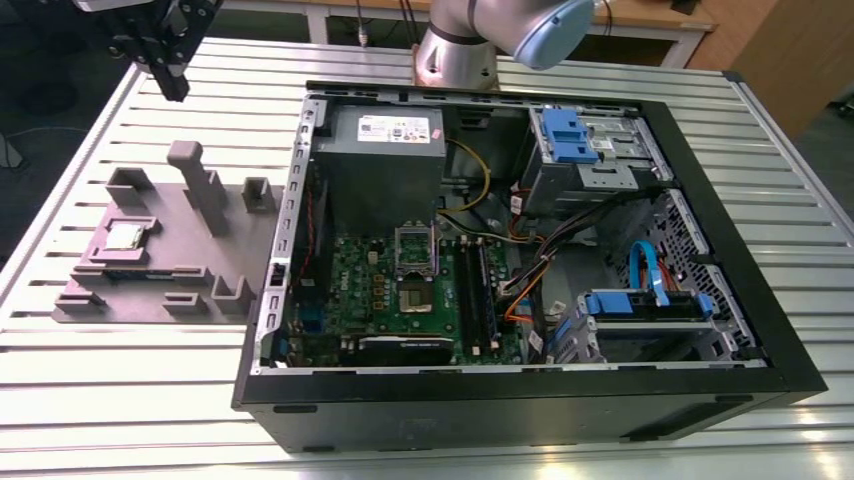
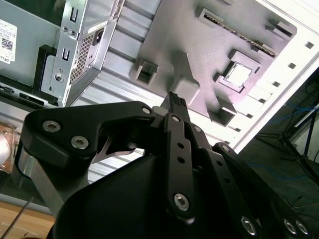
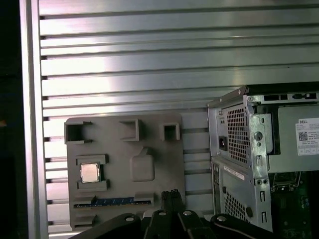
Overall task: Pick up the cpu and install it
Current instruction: 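Reach for the cpu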
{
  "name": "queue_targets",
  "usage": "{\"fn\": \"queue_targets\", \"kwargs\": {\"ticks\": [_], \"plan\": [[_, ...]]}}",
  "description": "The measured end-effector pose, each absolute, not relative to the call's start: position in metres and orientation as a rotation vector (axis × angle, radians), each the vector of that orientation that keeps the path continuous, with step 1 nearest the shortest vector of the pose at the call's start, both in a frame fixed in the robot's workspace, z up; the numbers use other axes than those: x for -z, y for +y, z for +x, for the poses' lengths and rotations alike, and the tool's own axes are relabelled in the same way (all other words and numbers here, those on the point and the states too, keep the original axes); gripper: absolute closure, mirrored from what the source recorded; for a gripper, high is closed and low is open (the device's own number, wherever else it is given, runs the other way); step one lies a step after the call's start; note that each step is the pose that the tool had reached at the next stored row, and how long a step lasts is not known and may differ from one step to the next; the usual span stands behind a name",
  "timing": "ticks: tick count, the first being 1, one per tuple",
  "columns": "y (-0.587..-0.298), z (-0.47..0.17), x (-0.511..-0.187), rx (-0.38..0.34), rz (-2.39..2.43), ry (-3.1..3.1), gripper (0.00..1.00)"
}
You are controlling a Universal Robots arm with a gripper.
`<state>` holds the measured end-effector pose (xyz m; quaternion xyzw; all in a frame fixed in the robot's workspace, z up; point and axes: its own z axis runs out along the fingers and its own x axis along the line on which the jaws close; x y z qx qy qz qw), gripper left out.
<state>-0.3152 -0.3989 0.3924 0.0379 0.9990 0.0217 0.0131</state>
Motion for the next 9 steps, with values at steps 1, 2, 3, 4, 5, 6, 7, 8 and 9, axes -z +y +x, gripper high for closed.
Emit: {"fn": "queue_targets", "kwargs": {"ticks": [1, 2, 3, 4, 5, 6, 7, 8, 9], "plan": [[-0.3989, -0.3157, -0.3924, -0.068, 0.118, 3.112, 0.89], [-0.3990, -0.3162, -0.3924, -0.068, 0.118, 3.113, 0.89], [-0.3990, -0.3166, -0.3924, -0.068, 0.118, 3.112, 0.89], [-0.3989, -0.3172, -0.3924, -0.068, 0.118, 3.112, 0.89], [-0.3989, -0.3178, -0.3924, -0.068, 0.118, 3.112, 0.89], [-0.3989, -0.3183, -0.3924, -0.068, 0.118, 3.112, 0.89], [-0.3989, -0.3188, -0.3925, -0.068, 0.118, 3.113, 0.89], [-0.3990, -0.3191, -0.3924, -0.068, 0.118, 3.112, 0.89], [-0.3989, -0.3196, -0.3924, -0.068, 0.118, 3.112, 0.89]]}}
